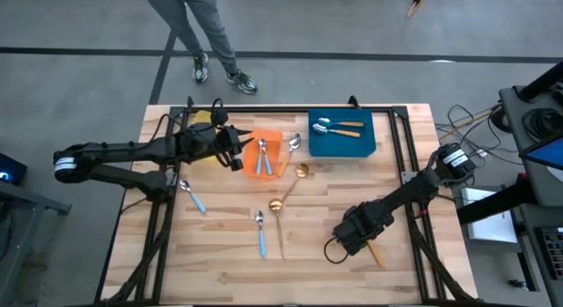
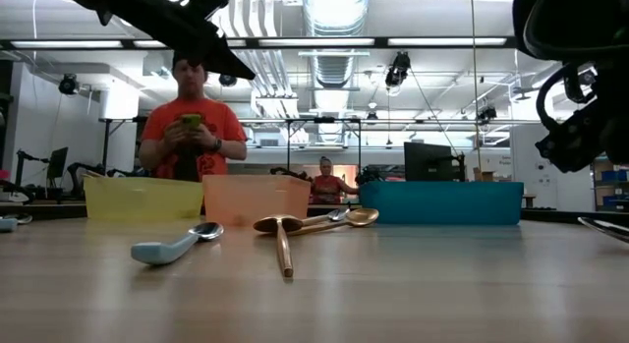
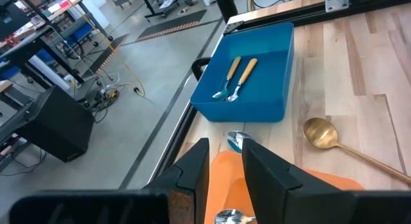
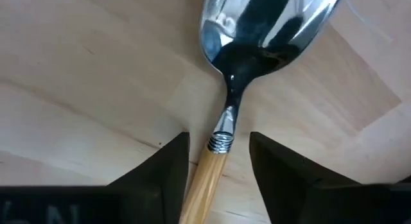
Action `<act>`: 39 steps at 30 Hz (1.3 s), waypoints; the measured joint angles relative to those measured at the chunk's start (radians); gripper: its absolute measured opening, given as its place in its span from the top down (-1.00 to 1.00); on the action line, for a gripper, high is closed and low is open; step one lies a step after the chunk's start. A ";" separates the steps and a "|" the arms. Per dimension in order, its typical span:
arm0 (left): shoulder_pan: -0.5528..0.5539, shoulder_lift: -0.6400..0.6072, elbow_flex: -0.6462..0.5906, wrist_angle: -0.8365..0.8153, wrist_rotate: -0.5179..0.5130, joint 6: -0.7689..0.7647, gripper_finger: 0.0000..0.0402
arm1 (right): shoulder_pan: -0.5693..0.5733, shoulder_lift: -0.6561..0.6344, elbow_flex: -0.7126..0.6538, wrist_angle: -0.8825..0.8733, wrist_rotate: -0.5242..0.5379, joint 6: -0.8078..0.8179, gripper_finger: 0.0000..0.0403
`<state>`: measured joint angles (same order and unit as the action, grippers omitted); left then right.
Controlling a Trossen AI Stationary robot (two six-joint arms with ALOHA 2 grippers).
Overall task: Sort silverware by color (type)
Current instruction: Put the yellow spoon into the blue bin
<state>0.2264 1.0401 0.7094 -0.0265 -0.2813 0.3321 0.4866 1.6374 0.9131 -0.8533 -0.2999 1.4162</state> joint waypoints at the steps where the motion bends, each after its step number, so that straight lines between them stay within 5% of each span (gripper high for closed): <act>1: 0.000 0.000 0.000 0.000 0.000 0.000 0.62 | 0.000 0.002 0.000 0.004 0.008 0.000 0.30; 14: 0.000 0.000 0.000 -0.005 0.000 -0.005 0.62 | 0.001 0.059 -0.002 0.046 0.024 -0.015 0.86; 27: 0.000 0.000 0.000 -0.006 0.000 -0.009 0.63 | 0.000 0.033 0.053 -0.027 0.051 -0.116 0.86; 39: 0.000 0.000 0.000 -0.002 0.000 -0.019 0.63 | -0.066 0.021 0.223 0.017 0.304 -0.257 0.86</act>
<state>0.2264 1.0401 0.7094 -0.0288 -0.2813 0.3130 0.4201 1.6588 1.1363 -0.8362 0.0044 1.1593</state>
